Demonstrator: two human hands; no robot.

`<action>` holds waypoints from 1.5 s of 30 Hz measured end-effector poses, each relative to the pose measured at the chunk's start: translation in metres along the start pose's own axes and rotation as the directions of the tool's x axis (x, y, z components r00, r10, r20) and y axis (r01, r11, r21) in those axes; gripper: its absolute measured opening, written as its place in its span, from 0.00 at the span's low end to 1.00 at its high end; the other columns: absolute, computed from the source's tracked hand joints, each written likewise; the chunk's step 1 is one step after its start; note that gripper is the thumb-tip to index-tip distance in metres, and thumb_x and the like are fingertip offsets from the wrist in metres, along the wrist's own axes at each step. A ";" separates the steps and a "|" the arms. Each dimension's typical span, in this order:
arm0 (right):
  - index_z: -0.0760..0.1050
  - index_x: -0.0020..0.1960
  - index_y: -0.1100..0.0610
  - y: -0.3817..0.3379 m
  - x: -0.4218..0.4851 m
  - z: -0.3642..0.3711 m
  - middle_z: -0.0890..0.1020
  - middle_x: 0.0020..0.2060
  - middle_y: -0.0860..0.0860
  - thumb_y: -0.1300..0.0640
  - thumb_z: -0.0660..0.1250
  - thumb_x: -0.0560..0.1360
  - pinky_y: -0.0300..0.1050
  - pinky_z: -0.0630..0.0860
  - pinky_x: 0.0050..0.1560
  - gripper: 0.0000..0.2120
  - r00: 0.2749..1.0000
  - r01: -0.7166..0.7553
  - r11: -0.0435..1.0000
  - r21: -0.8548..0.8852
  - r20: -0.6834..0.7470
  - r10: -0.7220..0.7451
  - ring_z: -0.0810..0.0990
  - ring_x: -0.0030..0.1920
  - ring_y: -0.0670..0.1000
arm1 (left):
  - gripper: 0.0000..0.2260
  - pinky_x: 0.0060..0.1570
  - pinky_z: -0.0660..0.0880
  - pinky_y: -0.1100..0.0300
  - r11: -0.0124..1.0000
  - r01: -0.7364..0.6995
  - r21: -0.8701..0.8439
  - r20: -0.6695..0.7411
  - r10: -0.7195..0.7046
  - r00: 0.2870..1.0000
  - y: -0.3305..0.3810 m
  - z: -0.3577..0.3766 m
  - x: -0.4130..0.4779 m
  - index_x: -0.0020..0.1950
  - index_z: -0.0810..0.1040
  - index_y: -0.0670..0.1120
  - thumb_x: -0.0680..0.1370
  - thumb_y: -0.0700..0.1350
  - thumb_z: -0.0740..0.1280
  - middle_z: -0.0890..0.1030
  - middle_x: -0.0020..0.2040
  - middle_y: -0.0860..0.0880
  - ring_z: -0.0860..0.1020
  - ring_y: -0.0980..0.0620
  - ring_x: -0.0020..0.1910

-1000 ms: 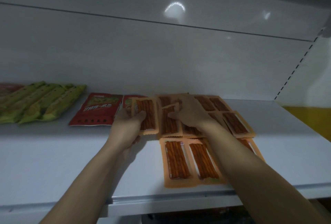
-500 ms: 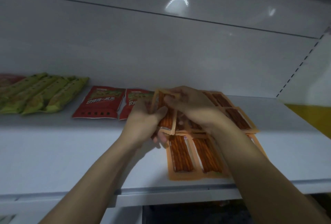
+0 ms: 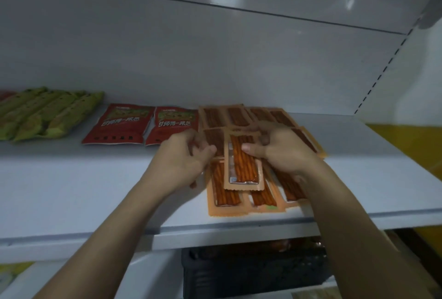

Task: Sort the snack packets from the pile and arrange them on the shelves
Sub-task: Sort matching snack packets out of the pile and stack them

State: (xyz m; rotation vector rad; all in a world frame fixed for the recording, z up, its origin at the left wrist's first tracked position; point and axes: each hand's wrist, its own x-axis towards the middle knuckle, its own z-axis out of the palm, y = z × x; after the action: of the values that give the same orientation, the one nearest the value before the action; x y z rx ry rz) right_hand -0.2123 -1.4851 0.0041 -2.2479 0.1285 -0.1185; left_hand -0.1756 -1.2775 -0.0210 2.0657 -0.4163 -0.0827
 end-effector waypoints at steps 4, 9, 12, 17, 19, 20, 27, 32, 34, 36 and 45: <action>0.78 0.61 0.50 0.014 -0.004 -0.020 0.81 0.40 0.48 0.55 0.72 0.75 0.26 0.67 0.34 0.15 0.999 -0.019 0.980 -0.198 0.046 0.029 0.78 0.39 0.41 | 0.07 0.35 0.74 0.58 0.991 -0.027 0.128 -0.008 0.028 1.000 0.007 0.011 -0.015 0.45 0.77 0.52 0.77 0.54 0.70 0.81 0.39 0.53 0.78 0.56 0.34; 0.77 0.61 0.52 0.026 -0.008 -0.020 0.81 0.44 0.45 0.55 0.73 0.75 0.40 0.75 0.48 0.15 0.986 -0.082 0.986 -0.146 0.136 0.102 0.80 0.46 0.46 | 0.08 0.37 0.71 0.61 0.934 -0.033 0.355 -0.016 0.042 0.999 0.022 0.024 -0.032 0.47 0.74 0.57 0.76 0.58 0.69 0.78 0.45 0.58 0.76 0.58 0.42; 0.76 0.63 0.50 0.030 -0.013 -0.015 0.82 0.52 0.46 0.51 0.74 0.73 0.43 0.75 0.51 0.19 0.987 -0.088 0.967 -0.240 0.109 0.117 0.80 0.51 0.46 | 0.10 0.48 0.74 0.59 0.879 -0.059 0.474 0.032 0.050 0.998 0.024 0.031 -0.045 0.55 0.74 0.59 0.76 0.60 0.67 0.71 0.51 0.58 0.73 0.56 0.51; 0.77 0.62 0.45 0.034 -0.030 -0.003 0.77 0.58 0.46 0.46 0.72 0.73 0.46 0.74 0.56 0.18 1.000 -0.008 0.927 -0.375 -0.030 -0.004 0.77 0.57 0.48 | 0.17 0.54 0.73 0.57 0.851 -0.034 0.524 0.051 0.009 0.999 0.021 0.043 -0.057 0.65 0.75 0.59 0.77 0.60 0.66 0.70 0.54 0.56 0.70 0.55 0.56; 0.77 0.61 0.44 0.033 -0.035 -0.002 0.74 0.55 0.45 0.46 0.71 0.75 0.44 0.73 0.56 0.15 0.992 0.068 0.927 -0.370 -0.076 -0.103 0.75 0.57 0.48 | 0.17 0.55 0.73 0.56 0.850 -0.022 0.527 0.037 0.003 0.999 0.022 0.045 -0.059 0.66 0.75 0.59 0.77 0.60 0.66 0.71 0.56 0.54 0.70 0.54 0.56; 0.77 0.60 0.43 0.032 -0.038 -0.002 0.73 0.52 0.44 0.46 0.70 0.76 0.43 0.72 0.54 0.13 0.986 0.106 0.928 -0.358 -0.086 -0.146 0.74 0.56 0.46 | 0.17 0.56 0.74 0.55 0.852 -0.021 0.524 0.034 0.004 0.999 0.023 0.045 -0.060 0.66 0.75 0.59 0.77 0.59 0.66 0.71 0.56 0.54 0.71 0.54 0.56; 0.79 0.59 0.45 0.030 -0.050 -0.002 0.77 0.55 0.44 0.47 0.68 0.77 0.45 0.76 0.54 0.11 0.988 0.151 0.916 -0.371 0.038 -0.147 0.75 0.54 0.44 | 0.15 0.50 0.73 0.58 0.830 -0.031 0.558 0.019 0.025 1.000 0.027 0.046 -0.057 0.61 0.78 0.58 0.77 0.60 0.65 0.73 0.53 0.53 0.73 0.53 0.53; 0.78 0.60 0.45 0.027 -0.041 -0.012 0.77 0.56 0.46 0.46 0.68 0.77 0.46 0.73 0.58 0.12 0.978 0.166 0.912 -0.376 -0.057 -0.201 0.73 0.59 0.47 | 0.15 0.53 0.73 0.55 0.819 -0.013 0.574 -0.045 0.047 0.998 0.032 0.044 -0.047 0.61 0.76 0.55 0.78 0.60 0.65 0.74 0.58 0.51 0.72 0.50 0.59; 0.78 0.60 0.45 0.026 -0.037 -0.014 0.78 0.56 0.46 0.46 0.68 0.77 0.48 0.75 0.59 0.13 0.978 0.166 0.909 -0.383 -0.050 -0.200 0.74 0.59 0.48 | 0.17 0.55 0.72 0.55 0.799 -0.015 0.602 -0.050 0.056 0.997 0.033 0.043 -0.041 0.64 0.75 0.54 0.78 0.60 0.64 0.74 0.60 0.51 0.71 0.50 0.61; 0.78 0.60 0.45 0.025 -0.035 -0.014 0.79 0.56 0.46 0.46 0.68 0.77 0.49 0.76 0.58 0.13 0.981 0.163 0.909 -0.383 -0.037 -0.192 0.75 0.59 0.48 | 0.18 0.57 0.70 0.55 0.783 -0.015 0.622 -0.045 0.055 0.997 0.033 0.041 -0.034 0.66 0.74 0.54 0.79 0.59 0.63 0.74 0.62 0.51 0.70 0.50 0.62; 0.78 0.62 0.47 0.031 -0.033 -0.020 0.80 0.57 0.45 0.46 0.68 0.76 0.47 0.74 0.60 0.15 0.980 0.146 0.912 -0.383 -0.073 -0.187 0.75 0.60 0.48 | 0.16 0.57 0.71 0.56 0.755 -0.087 0.650 0.006 0.110 0.994 0.030 0.038 -0.015 0.66 0.74 0.55 0.80 0.56 0.63 0.75 0.63 0.53 0.70 0.51 0.61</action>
State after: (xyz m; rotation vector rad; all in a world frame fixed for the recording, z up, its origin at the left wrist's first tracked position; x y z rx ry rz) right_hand -0.2489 -1.5158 -0.0086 -2.6367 0.0156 -0.3336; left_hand -0.2064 -1.3179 -0.0167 2.7244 -0.5941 0.1917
